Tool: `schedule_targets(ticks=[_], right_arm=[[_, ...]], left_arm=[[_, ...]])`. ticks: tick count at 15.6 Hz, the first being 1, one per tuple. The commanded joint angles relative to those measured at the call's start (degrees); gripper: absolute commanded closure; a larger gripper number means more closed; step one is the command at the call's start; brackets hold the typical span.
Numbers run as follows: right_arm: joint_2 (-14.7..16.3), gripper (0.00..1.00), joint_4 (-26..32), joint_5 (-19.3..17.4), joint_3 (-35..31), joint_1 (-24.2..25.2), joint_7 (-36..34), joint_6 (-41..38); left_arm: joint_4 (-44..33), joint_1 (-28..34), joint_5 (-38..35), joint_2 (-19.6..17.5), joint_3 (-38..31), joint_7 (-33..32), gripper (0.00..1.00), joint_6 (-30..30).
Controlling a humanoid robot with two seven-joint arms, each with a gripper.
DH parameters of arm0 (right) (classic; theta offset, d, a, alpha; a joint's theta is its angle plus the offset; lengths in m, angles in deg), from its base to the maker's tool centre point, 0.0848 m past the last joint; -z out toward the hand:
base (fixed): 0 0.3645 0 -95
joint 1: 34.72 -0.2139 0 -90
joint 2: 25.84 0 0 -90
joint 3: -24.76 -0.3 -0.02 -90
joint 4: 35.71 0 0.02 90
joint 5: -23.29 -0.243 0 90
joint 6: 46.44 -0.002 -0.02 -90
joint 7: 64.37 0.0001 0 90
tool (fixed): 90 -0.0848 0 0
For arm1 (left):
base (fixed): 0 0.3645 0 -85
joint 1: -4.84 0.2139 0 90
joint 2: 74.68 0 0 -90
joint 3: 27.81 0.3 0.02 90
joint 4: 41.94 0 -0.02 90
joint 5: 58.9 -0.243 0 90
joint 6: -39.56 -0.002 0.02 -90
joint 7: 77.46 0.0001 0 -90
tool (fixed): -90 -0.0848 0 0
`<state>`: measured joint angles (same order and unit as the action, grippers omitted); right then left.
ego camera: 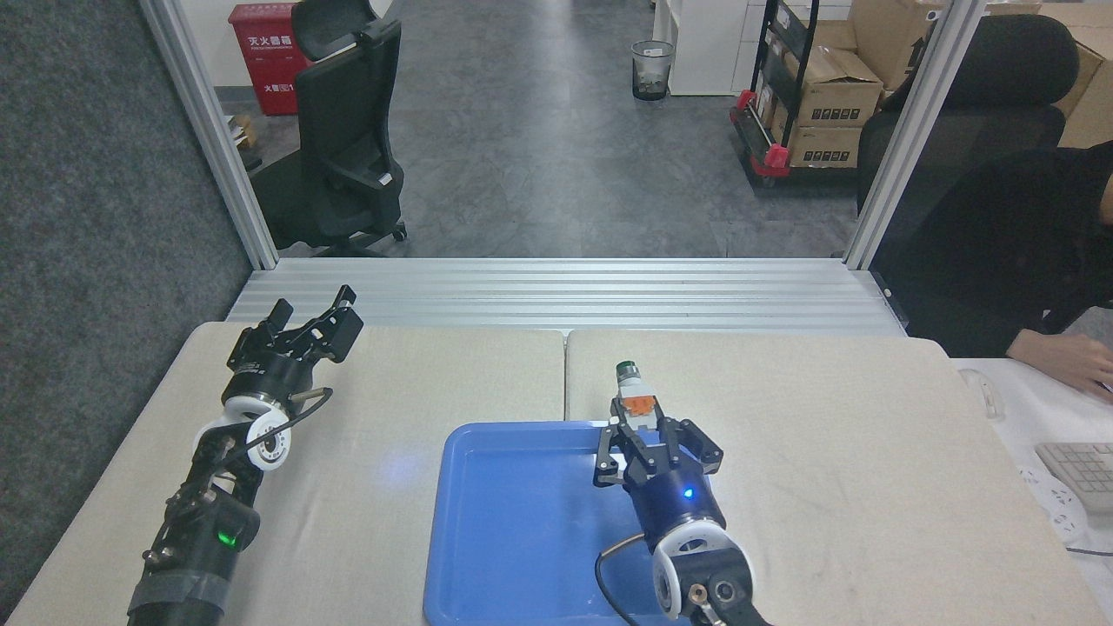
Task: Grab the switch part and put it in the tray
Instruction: 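Carry the switch part with the right gripper over the blue tray, then lower the switch part into the tray and open the right gripper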
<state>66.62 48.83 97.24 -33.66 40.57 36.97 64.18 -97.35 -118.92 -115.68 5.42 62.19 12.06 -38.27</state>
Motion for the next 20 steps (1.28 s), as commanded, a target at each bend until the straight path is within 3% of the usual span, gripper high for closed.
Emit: schedule_targets(ticks=[1,4,7,11,14,15,16,17,19,20], right_arm=[[-6.95,1.0,0.05,4.27,21.59,4.59,1.94,3.91],[-6.86,1.0,-9.99,3.74,18.45,4.07,1.41,4.43],[-5.73,1.0,-10.53,4.35,17.46,4.25,1.58,5.83],[1.39,1.0,-5.89,4.18,17.46,5.56,1.85,13.22],[1.84,1.0,-8.59,3.56,16.67,5.65,1.85,13.31],[1.67,0.75,-9.64,3.56,16.67,5.57,1.85,13.4],[1.49,0.22,-9.74,3.56,16.58,5.39,1.76,13.66],[1.06,0.05,-9.57,3.56,16.06,5.21,1.5,14.8],[0.44,0.02,-8.61,4.17,12.91,3.03,1.32,15.95],[0.44,0.02,-8.17,4.18,11.59,-0.38,1.32,16.12]], left_arm=[[0.04,0.01,0.0,-0.03,1.32,0.04,0.0,-0.04],[0.04,0.01,0.0,-0.03,1.32,0.04,0.0,-0.04],[0.04,0.01,0.0,-0.03,1.32,0.04,0.0,-0.04],[-0.05,0.01,0.0,0.06,1.32,0.04,0.0,-0.04],[-0.05,0.01,0.0,-0.03,1.32,0.04,0.0,-0.04],[0.04,0.01,0.0,-0.03,1.32,0.04,0.0,-0.04],[-0.05,0.01,0.0,0.06,1.32,0.04,0.0,-0.04],[0.04,0.01,0.0,0.06,1.32,0.04,0.0,-0.04],[-0.05,0.01,0.0,0.06,1.32,0.04,0.0,-0.04],[-0.05,-0.08,0.0,0.06,1.32,0.04,0.0,-0.04]])
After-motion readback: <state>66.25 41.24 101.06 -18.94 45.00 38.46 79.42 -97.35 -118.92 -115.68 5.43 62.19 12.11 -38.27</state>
